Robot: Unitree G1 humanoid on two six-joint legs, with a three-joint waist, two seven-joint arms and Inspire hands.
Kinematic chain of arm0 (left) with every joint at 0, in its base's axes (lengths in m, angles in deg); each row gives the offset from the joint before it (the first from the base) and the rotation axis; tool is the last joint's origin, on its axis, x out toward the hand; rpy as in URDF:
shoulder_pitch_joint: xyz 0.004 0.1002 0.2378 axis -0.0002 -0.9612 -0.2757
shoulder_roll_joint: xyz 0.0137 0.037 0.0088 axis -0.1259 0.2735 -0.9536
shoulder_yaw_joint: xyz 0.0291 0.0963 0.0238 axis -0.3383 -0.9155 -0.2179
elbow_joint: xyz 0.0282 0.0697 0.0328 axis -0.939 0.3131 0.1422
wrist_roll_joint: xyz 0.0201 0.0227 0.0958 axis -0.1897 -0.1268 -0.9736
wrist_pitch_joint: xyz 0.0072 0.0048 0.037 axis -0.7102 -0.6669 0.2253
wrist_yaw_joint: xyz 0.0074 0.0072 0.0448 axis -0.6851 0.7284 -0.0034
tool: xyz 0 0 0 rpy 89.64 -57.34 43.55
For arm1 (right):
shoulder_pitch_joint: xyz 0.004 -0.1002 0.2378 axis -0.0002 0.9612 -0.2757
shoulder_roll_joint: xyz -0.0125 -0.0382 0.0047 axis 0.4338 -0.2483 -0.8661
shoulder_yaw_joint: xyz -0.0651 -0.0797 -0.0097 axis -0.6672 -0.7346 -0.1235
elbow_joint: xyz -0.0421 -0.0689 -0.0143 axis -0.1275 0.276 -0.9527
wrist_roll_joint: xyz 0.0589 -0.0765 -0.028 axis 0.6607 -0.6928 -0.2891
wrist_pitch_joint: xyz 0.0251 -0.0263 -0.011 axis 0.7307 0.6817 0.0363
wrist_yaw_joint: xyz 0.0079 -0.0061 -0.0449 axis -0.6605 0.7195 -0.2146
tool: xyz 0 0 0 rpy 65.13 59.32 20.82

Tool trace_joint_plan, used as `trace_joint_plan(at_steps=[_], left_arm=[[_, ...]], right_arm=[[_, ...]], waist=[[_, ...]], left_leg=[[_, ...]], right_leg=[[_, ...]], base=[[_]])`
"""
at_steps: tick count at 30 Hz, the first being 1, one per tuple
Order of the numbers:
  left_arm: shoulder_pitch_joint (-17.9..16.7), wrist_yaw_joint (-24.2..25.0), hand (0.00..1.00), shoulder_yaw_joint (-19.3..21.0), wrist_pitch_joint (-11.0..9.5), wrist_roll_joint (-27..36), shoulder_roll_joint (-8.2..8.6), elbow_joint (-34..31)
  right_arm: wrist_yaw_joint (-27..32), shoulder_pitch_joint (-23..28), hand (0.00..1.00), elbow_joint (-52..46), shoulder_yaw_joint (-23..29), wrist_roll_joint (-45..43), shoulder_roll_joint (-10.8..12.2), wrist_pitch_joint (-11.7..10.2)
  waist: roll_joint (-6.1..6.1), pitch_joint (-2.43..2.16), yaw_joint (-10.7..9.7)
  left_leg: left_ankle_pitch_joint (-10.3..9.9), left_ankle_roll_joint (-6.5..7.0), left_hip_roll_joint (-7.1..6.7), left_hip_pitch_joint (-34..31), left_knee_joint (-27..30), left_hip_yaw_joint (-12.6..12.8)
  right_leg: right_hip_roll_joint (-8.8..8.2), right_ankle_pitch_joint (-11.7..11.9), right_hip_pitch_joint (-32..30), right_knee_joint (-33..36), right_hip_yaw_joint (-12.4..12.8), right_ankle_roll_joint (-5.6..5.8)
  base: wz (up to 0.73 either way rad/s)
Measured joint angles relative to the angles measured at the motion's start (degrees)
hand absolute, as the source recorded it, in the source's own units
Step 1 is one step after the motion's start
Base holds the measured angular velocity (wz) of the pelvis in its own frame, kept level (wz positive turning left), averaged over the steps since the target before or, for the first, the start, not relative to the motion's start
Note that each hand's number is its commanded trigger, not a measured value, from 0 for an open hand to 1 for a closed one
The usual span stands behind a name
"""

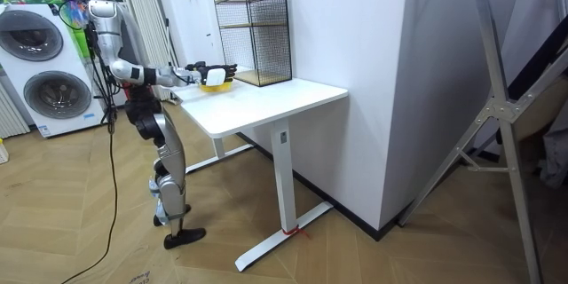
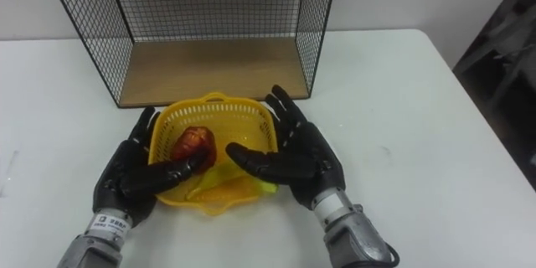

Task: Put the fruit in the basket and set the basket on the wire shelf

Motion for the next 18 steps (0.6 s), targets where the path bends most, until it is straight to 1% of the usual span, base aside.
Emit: trace_joint_plan(at_steps=[5, 8, 11, 14, 18], left_arm=[[0.7, -1.2, 0.0, -1.7, -0.1, -0.2, 0.11, 0.0], [1.3, -1.2, 0.0, -1.9, -0.1, -0.2, 0.19, 0.0], [2.1, -1.2, 0.0, -1.9, -0.1, 0.0, 0.69, 0.0], [2.8, -1.2, 0.0, -2.0, -0.1, 0.0, 0.83, 0.0], [2.9, -1.2, 0.0, -2.1, -0.1, 0.1, 1.1, 0.0]], right_arm=[[2.1, -0.6, 0.0, 0.8, -0.4, 0.1, 0.1, -0.8], [2.9, -0.6, 0.0, 0.9, -0.4, 0.4, 0.4, -0.9], [3.3, -0.6, 0.0, 2.0, -0.5, 1.5, 0.6, -1.8], [4.2, -0.6, 0.0, 2.1, -0.5, 2.1, 0.7, -1.9], [5.0, -0.6, 0.0, 2.2, -0.5, 3.4, 1.1, -1.9]], waist=[[0.12, 0.07, -0.1], [0.27, 0.13, -0.1], [0.4, 0.05, -0.1], [0.44, 0.03, -0.1], [0.44, 0.03, -0.1]], left_leg=[[0.0, 0.0, 0.06, 0.0, 0.0, 0.3], [0.0, 0.0, 0.12, 0.0, 0.0, 0.3], [0.0, -0.01, 0.12, 0.0, 0.0, 0.3], [0.0, -0.01, 0.11, 0.0, 0.0, 0.3], [0.0, -0.01, 0.12, 0.2, 0.0, 0.4]], right_leg=[[0.02, 0.0, -0.2, 0.1, 0.2, -0.02], [0.08, 0.1, -0.3, 0.1, 0.2, -0.05], [0.07, 0.1, -0.2, 0.1, 0.2, -0.06], [0.08, 0.1, -0.2, 0.1, 0.3, -0.06], [0.14, 0.1, -0.2, 0.2, 0.5, -0.1]], base=[[-0.05], [0.0], [0.0], [0.0], [0.0]])
